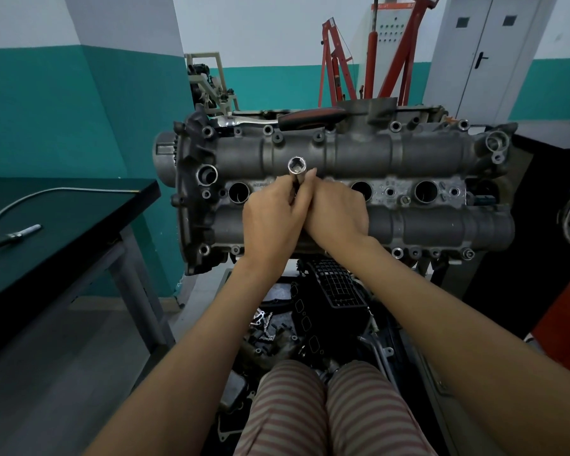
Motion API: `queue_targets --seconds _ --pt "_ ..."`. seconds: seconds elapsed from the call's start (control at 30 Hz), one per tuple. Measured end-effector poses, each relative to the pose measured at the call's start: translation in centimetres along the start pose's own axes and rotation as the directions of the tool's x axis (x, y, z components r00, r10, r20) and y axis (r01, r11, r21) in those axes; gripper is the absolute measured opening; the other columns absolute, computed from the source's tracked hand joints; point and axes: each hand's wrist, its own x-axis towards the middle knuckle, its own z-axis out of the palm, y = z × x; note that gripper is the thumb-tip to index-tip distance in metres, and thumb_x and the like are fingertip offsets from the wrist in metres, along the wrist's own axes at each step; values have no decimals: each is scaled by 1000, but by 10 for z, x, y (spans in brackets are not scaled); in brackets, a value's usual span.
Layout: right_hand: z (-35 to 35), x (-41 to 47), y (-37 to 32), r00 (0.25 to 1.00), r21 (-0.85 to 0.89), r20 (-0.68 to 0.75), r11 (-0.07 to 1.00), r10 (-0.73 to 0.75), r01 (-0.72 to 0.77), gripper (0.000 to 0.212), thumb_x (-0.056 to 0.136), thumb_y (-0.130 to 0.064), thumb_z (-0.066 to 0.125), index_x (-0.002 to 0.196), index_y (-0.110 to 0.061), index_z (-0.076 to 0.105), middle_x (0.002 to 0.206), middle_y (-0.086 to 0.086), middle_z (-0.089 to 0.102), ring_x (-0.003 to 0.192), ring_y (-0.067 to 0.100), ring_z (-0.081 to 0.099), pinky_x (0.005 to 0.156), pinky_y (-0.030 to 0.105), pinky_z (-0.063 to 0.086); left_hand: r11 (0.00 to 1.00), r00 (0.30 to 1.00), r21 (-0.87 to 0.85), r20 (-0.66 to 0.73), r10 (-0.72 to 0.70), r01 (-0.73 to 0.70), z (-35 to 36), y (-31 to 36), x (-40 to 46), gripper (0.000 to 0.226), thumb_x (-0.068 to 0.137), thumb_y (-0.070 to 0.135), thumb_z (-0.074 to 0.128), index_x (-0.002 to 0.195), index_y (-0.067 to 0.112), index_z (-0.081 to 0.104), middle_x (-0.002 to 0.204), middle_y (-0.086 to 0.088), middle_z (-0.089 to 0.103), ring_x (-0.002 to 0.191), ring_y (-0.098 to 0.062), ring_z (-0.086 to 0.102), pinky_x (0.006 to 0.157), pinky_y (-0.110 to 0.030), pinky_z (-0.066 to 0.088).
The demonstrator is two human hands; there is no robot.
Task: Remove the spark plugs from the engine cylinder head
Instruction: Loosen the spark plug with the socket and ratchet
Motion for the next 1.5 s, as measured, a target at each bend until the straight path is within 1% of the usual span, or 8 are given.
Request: queue_targets --seconds 0.37,0.57,0.73,0.93,1.13,1.3,1.4,1.5 --pt "2 0 1 999 -6 -2 999 -33 32 14 95 -27 37 97 -14 37 87 7 63 75 31 60 55 32 26 1000 997 3 82 0 0 -4 1 -1 21 90 24 49 74 9 45 63 4 47 58 -14 44 55 -23 27" --pt "0 1 2 1000 -11 -8 1000 -17 17 23 92 -27 39 92 -13 57 81 10 67 76 31 62 59 31 28 999 997 23 72 21 -23 -7 4 5 48 93 27 54 52 18 32 44 5 38 45 -16 38 51 -34 32" --pt "0 3 -2 999 -40 24 998 39 -38 21 91 -23 40 78 -14 55 84 10 66 77 28 60 58 31 28 999 994 -22 94 51 -49 -12 5 6 51 90 31 61 50 7 41 42 0 38 43 -18 37 50 -33 31" --pt "0 3 2 999 5 51 1000 -17 17 17 92 -25 42 99 -10 41 82 10 64 74 32 60 56 32 25 997 983 -63 184 -27 39 -19 3 -3 24 90 25 56 86 2 49 78 -9 51 71 -21 48 64 -35 41" --pt "-11 -4 10 993 248 79 966 -87 65 14 91 -22 46 89 -15 35 71 -3 50 62 19 46 50 30 23 983 959 124 267 97 -134 -24 6 7 22 96 20 48 105 2 58 100 -10 59 94 -23 54 82 -38 42" --pt "-26 -12 7 954 667 40 702 298 -248 22 97 -13 32 86 -11 52 77 4 60 61 9 55 57 19 39 979 975 83 142 173 -186 -30 18 0 19 96 17 50 94 -1 56 87 -11 59 76 -24 54 67 -37 43" --pt "-38 -9 0 812 699 439 422 383 -577 37 99 -27 32 84 -4 58 65 9 65 43 9 58 39 15 37 969 969 35 35 245 -246 -39 31 -1 19 94 12 51 86 -5 54 77 -12 55 66 -15 47 59 -28 38" --pt "-49 -2 -5 621 635 767 -54 160 -771 48 98 -42 32 105 -1 55 77 11 70 73 16 68 58 22 51 951 951 -24 34 308 -308 -50 36 0 15 92 7 51 87 -6 54 77 -12 54 66 -8 42 59 -23 37"
